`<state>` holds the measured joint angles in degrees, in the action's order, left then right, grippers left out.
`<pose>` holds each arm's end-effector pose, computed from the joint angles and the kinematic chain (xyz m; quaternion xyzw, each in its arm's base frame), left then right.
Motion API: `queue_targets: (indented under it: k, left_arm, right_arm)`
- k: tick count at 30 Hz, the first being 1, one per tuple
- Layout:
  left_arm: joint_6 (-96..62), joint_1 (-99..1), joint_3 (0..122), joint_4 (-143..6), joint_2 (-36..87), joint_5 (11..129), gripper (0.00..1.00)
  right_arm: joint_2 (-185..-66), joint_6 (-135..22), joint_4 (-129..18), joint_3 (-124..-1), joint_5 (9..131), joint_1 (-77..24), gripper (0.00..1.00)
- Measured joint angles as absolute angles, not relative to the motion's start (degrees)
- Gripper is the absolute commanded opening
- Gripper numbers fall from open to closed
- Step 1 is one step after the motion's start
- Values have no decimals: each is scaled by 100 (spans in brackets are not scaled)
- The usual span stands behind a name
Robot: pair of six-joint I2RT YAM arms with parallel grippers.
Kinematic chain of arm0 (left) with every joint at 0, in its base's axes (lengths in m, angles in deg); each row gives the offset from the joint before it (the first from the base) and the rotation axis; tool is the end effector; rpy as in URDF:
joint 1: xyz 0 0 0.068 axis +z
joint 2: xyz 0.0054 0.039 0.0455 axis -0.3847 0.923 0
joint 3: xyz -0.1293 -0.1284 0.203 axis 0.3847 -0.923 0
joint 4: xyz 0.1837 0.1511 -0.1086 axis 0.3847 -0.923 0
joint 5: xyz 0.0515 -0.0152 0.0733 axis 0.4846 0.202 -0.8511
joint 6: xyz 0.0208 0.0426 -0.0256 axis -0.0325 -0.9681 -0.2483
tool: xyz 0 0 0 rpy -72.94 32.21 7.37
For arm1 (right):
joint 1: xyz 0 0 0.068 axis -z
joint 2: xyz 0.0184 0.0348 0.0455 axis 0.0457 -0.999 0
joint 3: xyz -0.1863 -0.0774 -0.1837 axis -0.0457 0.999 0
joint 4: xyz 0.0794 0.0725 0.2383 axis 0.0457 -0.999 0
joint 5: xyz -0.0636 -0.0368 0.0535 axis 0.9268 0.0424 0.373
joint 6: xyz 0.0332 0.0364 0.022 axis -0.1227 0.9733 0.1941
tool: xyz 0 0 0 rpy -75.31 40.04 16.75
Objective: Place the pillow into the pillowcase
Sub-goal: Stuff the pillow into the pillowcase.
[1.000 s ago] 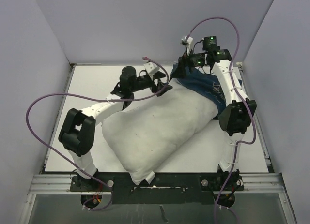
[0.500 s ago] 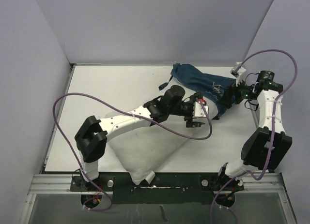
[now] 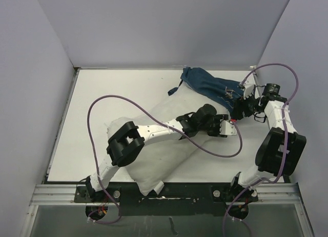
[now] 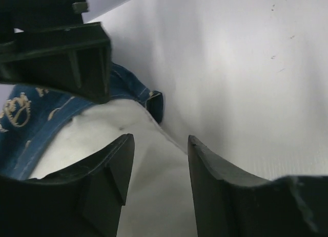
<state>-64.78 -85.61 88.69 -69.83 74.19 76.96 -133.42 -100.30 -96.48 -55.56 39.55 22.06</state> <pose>0.2262 -0.4640 0.2396 0.6807 0.4799 -0.2310 0.5030 0.3039 -0.0837 0.2565 -0.2171 0.8946 0.1749 0.3491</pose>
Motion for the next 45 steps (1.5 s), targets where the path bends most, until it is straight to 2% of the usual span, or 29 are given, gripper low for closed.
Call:
queue_targets:
  k: [2, 4, 7, 10, 12, 14, 16, 19, 21, 22, 23, 27, 34, 36, 38, 45]
  left_arm:
    - [-6558, -8672, 8869, -6929, 7530, 7523, 61]
    - [-6641, -8746, 8869, -6887, 7638, 7357, 73]
    - [-6716, -8825, 8869, -6786, 7819, 7034, 76]
    - [-6777, -8808, 8930, -6710, 8070, 6651, 73]
    - [-6786, -8779, 8996, -6638, 8236, 6389, 64]
    - [-6779, -8742, 9055, -6572, 8348, 6164, 53]
    - [-6749, -8679, 9145, -6494, 8442, 5936, 39]
    - [-6589, -8539, 9339, -6443, 8558, 5711, 3]
    - [-6443, -8410, 9481, -6452, 8621, 5600, 0]
    - [-6368, -8338, 9560, -6470, 8650, 5576, 0]
    - [-6287, -8268, 9612, -6476, 8660, 5567, 0]
    - [-5907, -8010, 9649, -6448, 8660, 5676, 0]
    - [-4897, -7689, 9225, -6185, 8490, 6175, 0]
    - [-4543, -7566, 8948, -6118, 8291, 6374, 0]
    - [-4322, -7446, 8793, -6113, 8114, 6487, 0]
    - [-3868, -7042, 8478, -6124, 7648, 6658, 0]
  right_arm:
    - [-13491, -9990, -9541, -5556, 3986, 2195, 61]
    - [-13585, -9971, -9467, -5556, 3997, 2165, 59]
    - [-13648, -9923, -9366, -5556, 4025, 2080, 52]
    - [-13666, -9881, -9283, -5554, 4091, 1992, 33]
    - [-13668, -9870, -9261, -5554, 4113, 1948, 16]
    - [-13668, -9881, -9248, -5554, 4128, 1927, 8]
    - [-13668, -9890, -9268, -5554, 4128, 1900, 4]
    - [-13676, -9984, -9443, -5622, 4071, 1898, 1]
    - [-13690, -10078, -9620, -5722, 3964, 1898, 1]
    - [-13690, -10130, -9700, -5773, 3896, 1898, 2]
    - [-13690, -10181, -9762, -5814, 3824, 1898, 9]
    - [-13690, -10200, -9812, -5893, 3652, 1898, 45]
    - [-13998, -9973, -9213, -6092, 3435, 1898, 89]
    - [-14262, -9787, -8925, -6094, 3284, 1894, 96]
    - [-14616, -9479, -8590, -6094, 3142, 1863, 99]
    - [-15512, -7829, -7154, -5945, 2762, 1614, 98]
